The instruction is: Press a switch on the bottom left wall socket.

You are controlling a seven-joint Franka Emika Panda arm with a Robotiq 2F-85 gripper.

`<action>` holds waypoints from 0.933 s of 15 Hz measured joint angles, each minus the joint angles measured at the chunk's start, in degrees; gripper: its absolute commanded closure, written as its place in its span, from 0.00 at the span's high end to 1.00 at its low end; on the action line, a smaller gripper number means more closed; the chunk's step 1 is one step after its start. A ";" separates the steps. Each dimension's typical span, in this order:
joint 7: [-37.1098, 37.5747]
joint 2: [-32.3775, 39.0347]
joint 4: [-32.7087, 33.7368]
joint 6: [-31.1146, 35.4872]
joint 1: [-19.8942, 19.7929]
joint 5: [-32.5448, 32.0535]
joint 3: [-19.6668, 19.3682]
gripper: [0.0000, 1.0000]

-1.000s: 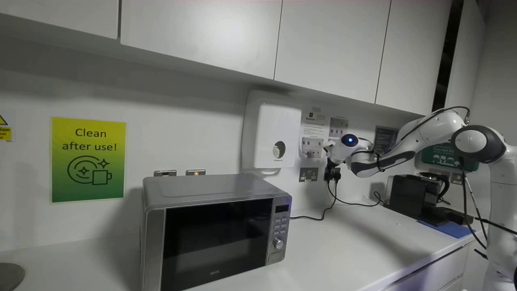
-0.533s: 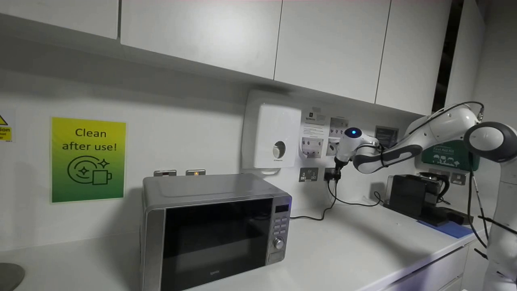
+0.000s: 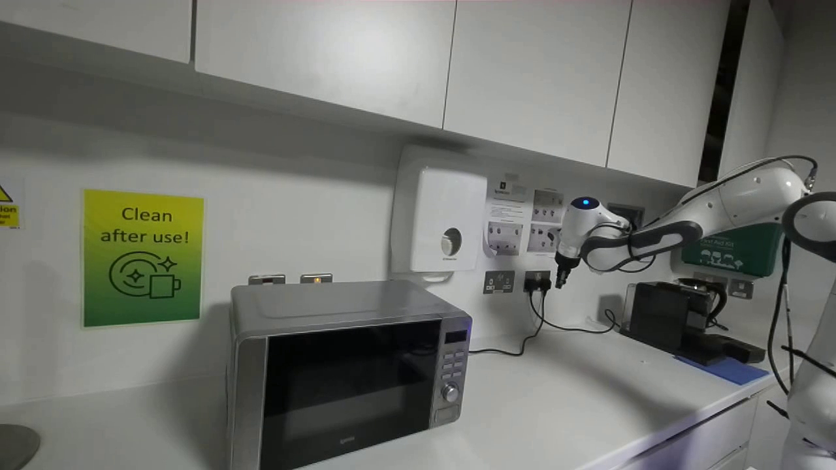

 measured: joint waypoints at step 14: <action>-4.92 -4.37 -1.33 -19.06 -0.14 27.03 -3.24 0.00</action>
